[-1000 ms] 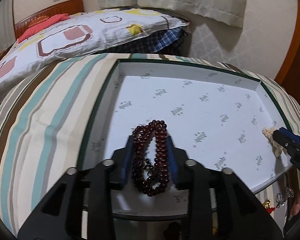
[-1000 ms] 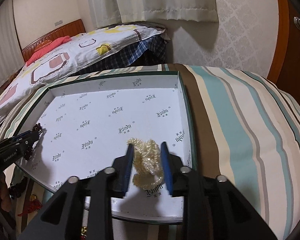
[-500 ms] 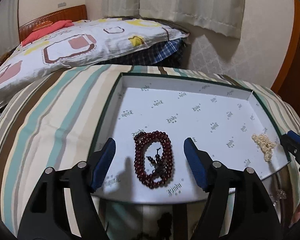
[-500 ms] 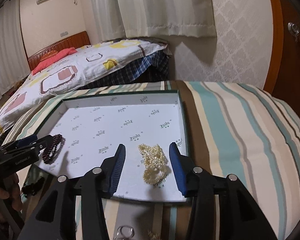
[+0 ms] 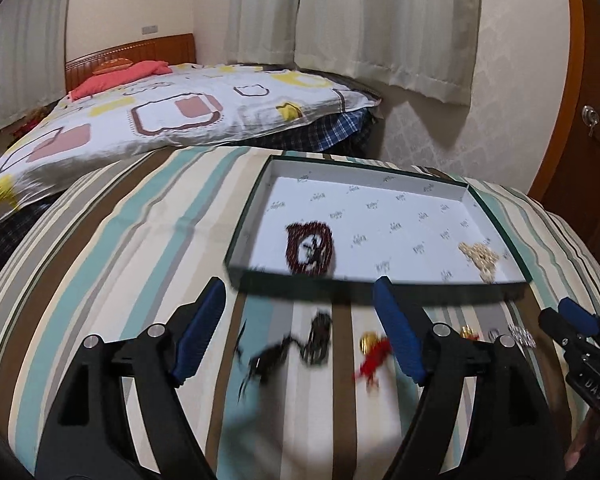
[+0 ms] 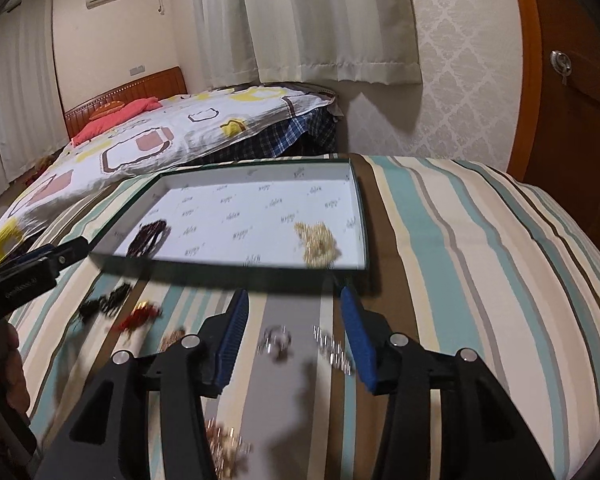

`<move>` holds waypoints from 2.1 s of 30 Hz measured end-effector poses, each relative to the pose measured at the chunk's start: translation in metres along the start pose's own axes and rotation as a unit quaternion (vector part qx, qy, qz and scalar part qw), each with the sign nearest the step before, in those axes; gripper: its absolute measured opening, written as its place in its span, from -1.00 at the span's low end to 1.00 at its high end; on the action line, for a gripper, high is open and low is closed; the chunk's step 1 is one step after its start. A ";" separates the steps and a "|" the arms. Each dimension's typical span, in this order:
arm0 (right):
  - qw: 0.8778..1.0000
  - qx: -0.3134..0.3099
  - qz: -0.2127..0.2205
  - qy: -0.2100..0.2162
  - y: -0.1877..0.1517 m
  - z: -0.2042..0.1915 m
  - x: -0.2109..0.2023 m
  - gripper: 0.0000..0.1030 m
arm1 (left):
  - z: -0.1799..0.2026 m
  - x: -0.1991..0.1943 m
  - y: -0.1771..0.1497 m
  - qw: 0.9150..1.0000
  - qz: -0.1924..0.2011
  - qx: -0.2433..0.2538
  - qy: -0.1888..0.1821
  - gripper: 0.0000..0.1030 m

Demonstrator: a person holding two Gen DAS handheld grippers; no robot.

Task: Organize jewelry
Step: 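Withdraw left tool from the box while right tool grasps the gold pearl brooch, then grasp the white jade bangle with the left tool and lift it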

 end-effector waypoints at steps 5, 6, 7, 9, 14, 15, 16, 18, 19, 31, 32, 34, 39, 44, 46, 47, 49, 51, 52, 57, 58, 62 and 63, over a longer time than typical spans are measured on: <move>1.000 -0.002 -0.004 0.005 -0.026 -0.008 -0.017 -0.07 | -0.009 -0.027 -0.024 1.000 -0.001 -0.004 0.010 0.45; 1.000 -0.003 -0.005 0.008 -0.030 -0.010 -0.020 -0.07 | -0.011 -0.032 -0.029 1.000 -0.002 -0.004 0.013 0.45; 1.000 -0.003 -0.007 0.012 -0.034 -0.013 -0.022 -0.07 | -0.014 -0.038 -0.035 1.000 -0.003 -0.005 0.017 0.45; 1.000 -0.010 -0.011 0.020 -0.042 -0.020 -0.025 -0.07 | -0.019 -0.044 -0.043 1.000 -0.004 -0.010 0.021 0.45; 0.999 -0.022 -0.022 0.032 -0.057 -0.037 -0.027 -0.07 | -0.027 -0.055 -0.062 0.999 -0.014 -0.022 0.027 0.47; 0.999 -0.023 -0.026 0.035 -0.060 -0.039 -0.026 -0.07 | -0.027 -0.057 -0.065 0.999 -0.015 -0.022 0.027 0.48; 0.999 -0.023 -0.030 0.036 -0.061 -0.041 -0.025 -0.07 | -0.027 -0.058 -0.067 0.999 -0.016 -0.021 0.027 0.48; 0.998 -0.027 -0.043 0.036 -0.067 -0.045 -0.020 -0.07 | -0.027 -0.058 -0.070 0.999 -0.018 -0.019 0.027 0.48; 0.998 -0.028 -0.051 0.037 -0.071 -0.047 -0.016 -0.07 | -0.027 -0.058 -0.071 0.999 -0.020 -0.019 0.026 0.48; 0.996 -0.049 -0.070 0.038 -0.087 -0.054 -0.013 -0.53 | -0.019 -0.053 -0.082 0.999 -0.033 -0.017 0.023 0.48; 0.995 -0.050 -0.070 0.040 -0.087 -0.054 -0.014 -0.53 | -0.017 -0.052 -0.083 0.999 -0.035 -0.016 0.021 0.48; 0.995 -0.048 -0.070 0.042 -0.087 -0.052 -0.015 -0.53 | -0.014 -0.052 -0.084 0.999 -0.036 -0.014 0.019 0.48; 0.997 -0.037 -0.061 0.030 -0.081 -0.037 -0.019 -0.53 | -0.002 -0.052 -0.086 0.999 -0.036 -0.002 0.010 0.49; 0.998 -0.026 -0.052 0.018 -0.075 -0.021 -0.023 -0.53 | 0.017 -0.049 -0.090 0.999 -0.041 0.009 -0.005 0.55; 0.998 -0.022 -0.049 0.013 -0.073 -0.014 -0.024 -0.53 | 0.027 -0.047 -0.092 0.999 -0.043 0.016 -0.012 0.55; 0.999 -0.020 -0.047 0.012 -0.073 -0.011 -0.025 -0.53 | 0.031 -0.046 -0.092 0.999 -0.043 0.020 -0.014 0.56; 0.999 -0.014 -0.045 0.012 -0.071 -0.006 -0.025 -0.53 | 0.039 -0.043 -0.095 0.998 -0.045 0.027 -0.018 0.56; 0.999 -0.009 -0.043 0.012 -0.070 -0.002 -0.025 -0.53 | 0.046 -0.040 -0.097 0.998 -0.048 0.030 -0.022 0.57; 0.999 -0.007 -0.042 0.012 -0.069 0.000 -0.026 -0.53 | 0.051 -0.037 -0.099 0.998 -0.049 0.032 -0.023 0.57; 0.999 0.004 -0.040 0.015 -0.068 0.003 -0.024 -0.53 | 0.062 -0.028 -0.106 0.997 -0.052 0.042 -0.022 0.59; 0.999 0.005 -0.040 0.015 -0.068 0.004 -0.024 -0.53 | 0.064 -0.025 -0.108 0.997 -0.056 0.045 -0.021 0.59; 0.999 0.009 -0.040 0.016 -0.068 0.005 -0.023 -0.53 | 0.068 -0.016 -0.114 0.996 -0.063 0.057 -0.014 0.67; 0.999 0.009 -0.041 0.016 -0.068 0.005 -0.022 -0.53 | 0.068 -0.014 -0.115 0.996 -0.066 0.059 -0.014 0.67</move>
Point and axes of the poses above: each gripper's, at about its wrist camera, not at the fingertips, and x roughly the way its jaws point, z to its right, y to its top, the point moved 10 cm from there along x, roughly the way its jaws point, and after that the axes turned 5 degrees about -y, right-handed, at the moved point
